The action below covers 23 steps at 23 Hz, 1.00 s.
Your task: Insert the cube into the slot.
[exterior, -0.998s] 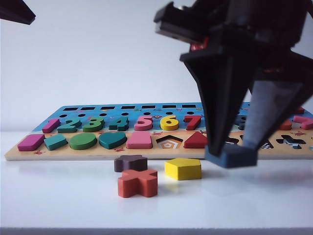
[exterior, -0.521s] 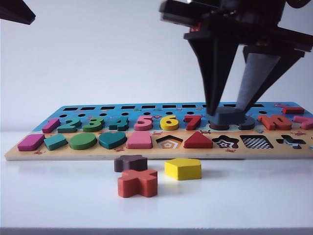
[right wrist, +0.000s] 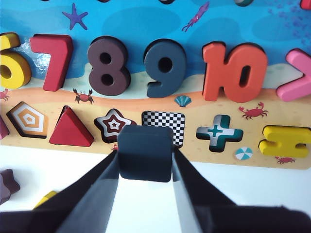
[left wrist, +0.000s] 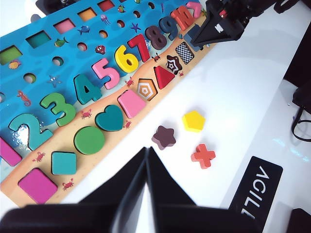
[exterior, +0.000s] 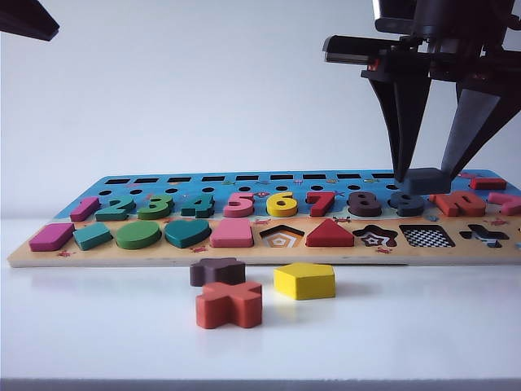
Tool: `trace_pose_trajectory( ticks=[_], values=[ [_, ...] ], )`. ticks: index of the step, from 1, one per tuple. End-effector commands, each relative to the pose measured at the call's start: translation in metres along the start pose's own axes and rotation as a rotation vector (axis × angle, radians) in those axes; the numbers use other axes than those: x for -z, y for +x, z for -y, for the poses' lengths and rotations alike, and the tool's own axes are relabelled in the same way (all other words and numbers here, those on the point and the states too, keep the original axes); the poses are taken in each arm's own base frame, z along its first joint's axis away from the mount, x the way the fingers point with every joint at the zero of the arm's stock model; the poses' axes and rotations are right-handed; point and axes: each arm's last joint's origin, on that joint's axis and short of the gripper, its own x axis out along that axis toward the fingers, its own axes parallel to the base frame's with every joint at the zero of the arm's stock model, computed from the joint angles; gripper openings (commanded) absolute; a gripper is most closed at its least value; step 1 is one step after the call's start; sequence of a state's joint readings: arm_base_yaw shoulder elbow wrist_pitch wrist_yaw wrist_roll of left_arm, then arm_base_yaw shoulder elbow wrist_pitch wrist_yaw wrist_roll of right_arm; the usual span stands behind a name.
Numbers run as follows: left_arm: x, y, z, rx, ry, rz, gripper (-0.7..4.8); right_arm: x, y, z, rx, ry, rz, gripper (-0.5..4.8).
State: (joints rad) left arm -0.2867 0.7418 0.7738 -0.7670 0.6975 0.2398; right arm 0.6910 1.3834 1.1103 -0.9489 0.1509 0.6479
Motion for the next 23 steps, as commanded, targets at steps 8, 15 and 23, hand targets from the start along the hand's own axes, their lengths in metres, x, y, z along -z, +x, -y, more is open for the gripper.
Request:
trace_pose_trajectory(
  ticks=[8,15,23],
  values=[
    [-0.002,0.000,0.000,-0.001,0.017,0.013,0.09,-0.004,0.005,0.002,0.020,0.015,-0.005,1.20],
    [-0.002,0.000,0.000,-0.001,0.017,0.013,0.10,-0.007,0.010,0.000,0.016,0.004,0.006,1.11],
    [-0.002,-0.001,0.000,-0.001,0.017,0.013,0.09,-0.003,0.025,0.004,0.040,0.004,-0.008,0.89]
  ],
)
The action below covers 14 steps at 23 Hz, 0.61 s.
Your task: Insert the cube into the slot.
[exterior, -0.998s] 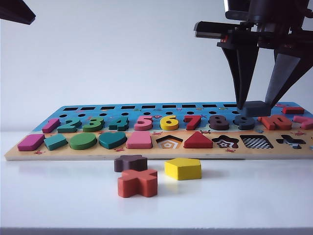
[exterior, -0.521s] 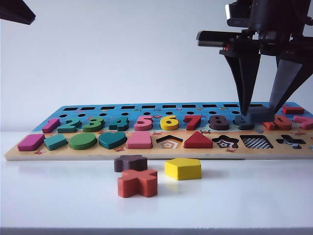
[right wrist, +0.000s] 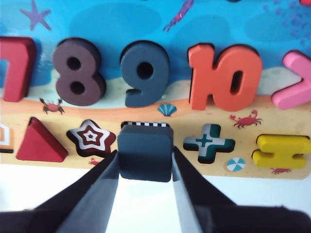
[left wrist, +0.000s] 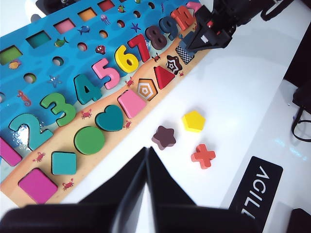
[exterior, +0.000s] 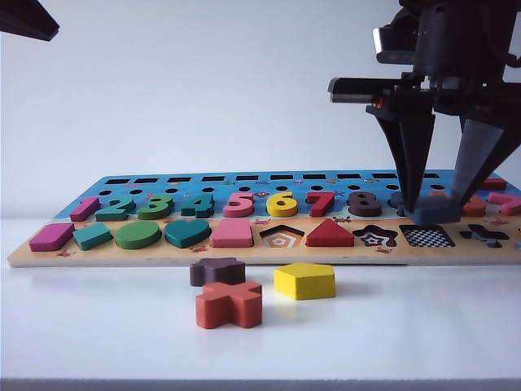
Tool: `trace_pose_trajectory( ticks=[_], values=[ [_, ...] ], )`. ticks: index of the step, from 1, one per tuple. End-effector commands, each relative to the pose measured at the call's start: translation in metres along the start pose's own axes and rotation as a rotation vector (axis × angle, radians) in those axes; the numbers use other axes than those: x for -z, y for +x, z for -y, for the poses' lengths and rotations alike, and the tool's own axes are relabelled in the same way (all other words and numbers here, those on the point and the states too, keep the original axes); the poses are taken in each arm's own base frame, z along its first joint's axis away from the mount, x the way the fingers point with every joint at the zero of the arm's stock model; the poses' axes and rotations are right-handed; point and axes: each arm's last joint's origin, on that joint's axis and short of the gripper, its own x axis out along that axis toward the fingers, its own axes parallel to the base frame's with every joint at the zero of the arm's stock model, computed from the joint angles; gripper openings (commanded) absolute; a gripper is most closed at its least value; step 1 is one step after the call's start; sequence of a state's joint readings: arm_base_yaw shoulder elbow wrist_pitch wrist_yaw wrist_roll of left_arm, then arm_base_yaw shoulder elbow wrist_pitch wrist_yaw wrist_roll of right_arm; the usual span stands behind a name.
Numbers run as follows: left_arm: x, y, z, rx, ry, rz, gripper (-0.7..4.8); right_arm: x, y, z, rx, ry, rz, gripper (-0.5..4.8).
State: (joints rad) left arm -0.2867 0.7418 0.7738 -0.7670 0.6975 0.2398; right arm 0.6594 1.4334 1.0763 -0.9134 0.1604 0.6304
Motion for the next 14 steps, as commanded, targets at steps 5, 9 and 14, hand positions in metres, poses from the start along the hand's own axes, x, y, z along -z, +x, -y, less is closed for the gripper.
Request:
trace_pose_trajectory(
  ticks=[5,9,14],
  values=[
    [-0.0016,-0.0005,0.0002,-0.001,0.017,0.013,0.10,0.0003,0.0057,-0.0009,-0.013,0.002,0.030,0.89],
    [-0.0016,-0.0005,0.0002,-0.001,0.017,0.013,0.10,-0.0009,0.0056,-0.0021,-0.032,0.004,0.038,0.88],
    [-0.0016,-0.0005,0.0002,-0.001,0.017,0.013,0.10,-0.0006,0.0064,-0.0022,-0.033,0.000,0.033,0.80]
  ],
)
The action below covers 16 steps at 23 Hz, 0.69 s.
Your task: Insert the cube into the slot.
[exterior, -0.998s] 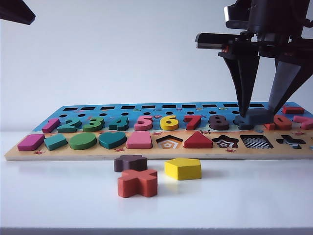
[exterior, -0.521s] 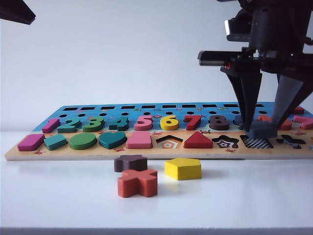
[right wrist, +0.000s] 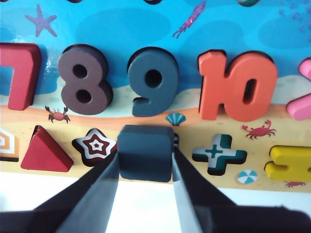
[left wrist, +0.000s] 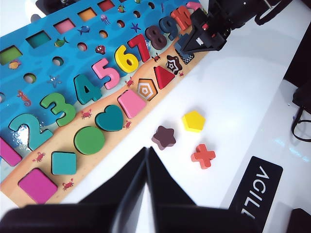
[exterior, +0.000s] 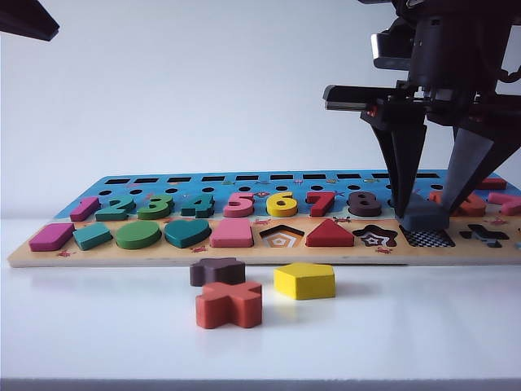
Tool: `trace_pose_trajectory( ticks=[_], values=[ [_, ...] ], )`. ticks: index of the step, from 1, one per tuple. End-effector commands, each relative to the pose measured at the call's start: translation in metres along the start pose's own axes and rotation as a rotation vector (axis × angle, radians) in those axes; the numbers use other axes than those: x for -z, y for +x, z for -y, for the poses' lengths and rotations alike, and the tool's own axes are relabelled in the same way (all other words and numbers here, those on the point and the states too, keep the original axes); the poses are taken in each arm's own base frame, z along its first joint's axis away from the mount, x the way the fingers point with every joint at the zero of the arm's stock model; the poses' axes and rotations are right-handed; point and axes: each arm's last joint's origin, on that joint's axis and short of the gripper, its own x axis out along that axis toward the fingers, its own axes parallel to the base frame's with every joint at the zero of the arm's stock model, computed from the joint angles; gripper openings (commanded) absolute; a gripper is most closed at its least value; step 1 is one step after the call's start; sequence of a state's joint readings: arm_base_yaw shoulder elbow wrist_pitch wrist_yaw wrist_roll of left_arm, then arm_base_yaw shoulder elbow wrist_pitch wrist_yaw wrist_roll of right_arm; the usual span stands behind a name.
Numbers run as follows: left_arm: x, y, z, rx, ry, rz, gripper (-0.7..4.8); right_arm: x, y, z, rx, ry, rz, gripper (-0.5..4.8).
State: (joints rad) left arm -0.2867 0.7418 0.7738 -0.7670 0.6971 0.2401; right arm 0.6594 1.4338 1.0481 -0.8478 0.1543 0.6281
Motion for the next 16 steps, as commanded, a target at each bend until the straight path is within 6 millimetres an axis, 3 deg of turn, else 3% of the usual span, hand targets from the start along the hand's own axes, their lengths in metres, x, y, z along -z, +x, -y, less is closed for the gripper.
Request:
trace_pose_trajectory(
  ticks=[1,16],
  values=[
    [-0.0016,-0.0005,0.0002,-0.001,0.017,0.013,0.09,-0.0006,0.0002,-0.0008,-0.006,-0.003,0.007,0.79],
    [-0.0016,-0.0005,0.0002,-0.001,0.017,0.013,0.09,0.0027,0.0051,0.0006,-0.004,-0.004,-0.002,0.79]
  ],
)
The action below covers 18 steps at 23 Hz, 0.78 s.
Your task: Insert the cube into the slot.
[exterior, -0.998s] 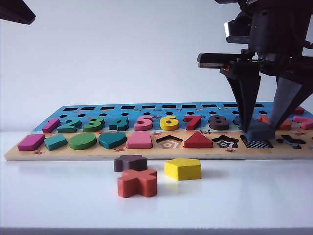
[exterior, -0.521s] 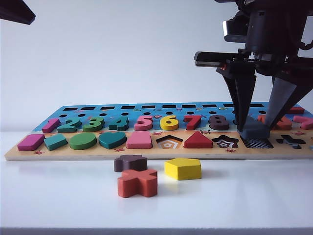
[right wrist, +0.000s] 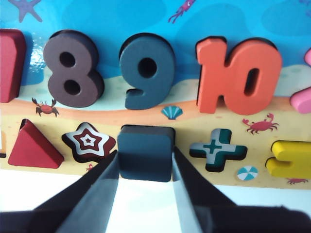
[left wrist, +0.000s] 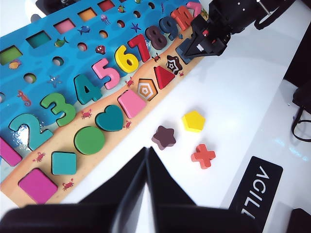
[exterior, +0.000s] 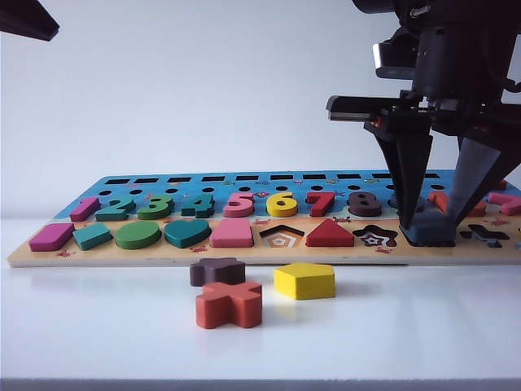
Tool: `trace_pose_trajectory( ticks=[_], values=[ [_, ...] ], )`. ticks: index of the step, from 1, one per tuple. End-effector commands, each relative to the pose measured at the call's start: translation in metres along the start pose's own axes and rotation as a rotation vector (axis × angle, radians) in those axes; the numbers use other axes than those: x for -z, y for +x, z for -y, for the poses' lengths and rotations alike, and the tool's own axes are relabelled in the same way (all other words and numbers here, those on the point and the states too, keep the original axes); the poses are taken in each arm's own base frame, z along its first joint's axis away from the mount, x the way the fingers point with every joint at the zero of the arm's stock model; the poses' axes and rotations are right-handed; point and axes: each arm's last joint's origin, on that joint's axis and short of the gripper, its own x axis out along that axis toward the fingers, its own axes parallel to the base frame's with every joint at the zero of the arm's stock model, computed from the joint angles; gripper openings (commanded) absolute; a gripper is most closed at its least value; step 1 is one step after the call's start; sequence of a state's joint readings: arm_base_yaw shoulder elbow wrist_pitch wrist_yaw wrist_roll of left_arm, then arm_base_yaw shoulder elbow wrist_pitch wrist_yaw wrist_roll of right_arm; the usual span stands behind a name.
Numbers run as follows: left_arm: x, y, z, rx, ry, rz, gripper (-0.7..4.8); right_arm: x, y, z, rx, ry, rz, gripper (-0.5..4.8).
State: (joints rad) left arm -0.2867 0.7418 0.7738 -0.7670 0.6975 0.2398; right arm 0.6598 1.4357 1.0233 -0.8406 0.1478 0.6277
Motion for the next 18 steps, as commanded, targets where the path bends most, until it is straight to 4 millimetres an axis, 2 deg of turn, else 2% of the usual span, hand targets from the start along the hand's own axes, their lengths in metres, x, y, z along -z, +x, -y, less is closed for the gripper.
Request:
trace_pose_trajectory(
  ticks=[1,5,12,18],
  values=[
    [-0.0016,-0.0005,0.0002,-0.001,0.017,0.013,0.10,-0.0017,-0.0008,-0.0011,-0.010,0.000,0.017,0.79],
    [-0.0017,-0.0005,0.0002,-0.002,0.018,0.014,0.10,-0.0015,-0.0008,-0.0013,-0.017,0.000,0.012,0.83],
    [-0.0016,-0.0005,0.0002,-0.001,0.017,0.013,0.10,-0.0013,-0.0008,-0.0016,-0.026,0.000,0.005,1.31],
    [-0.0016,-0.0008,0.0004,-0.002,0.018,0.014,0.10,-0.0013,-0.0008,-0.0016,-0.028,-0.001,0.004,2.10]
  ],
)
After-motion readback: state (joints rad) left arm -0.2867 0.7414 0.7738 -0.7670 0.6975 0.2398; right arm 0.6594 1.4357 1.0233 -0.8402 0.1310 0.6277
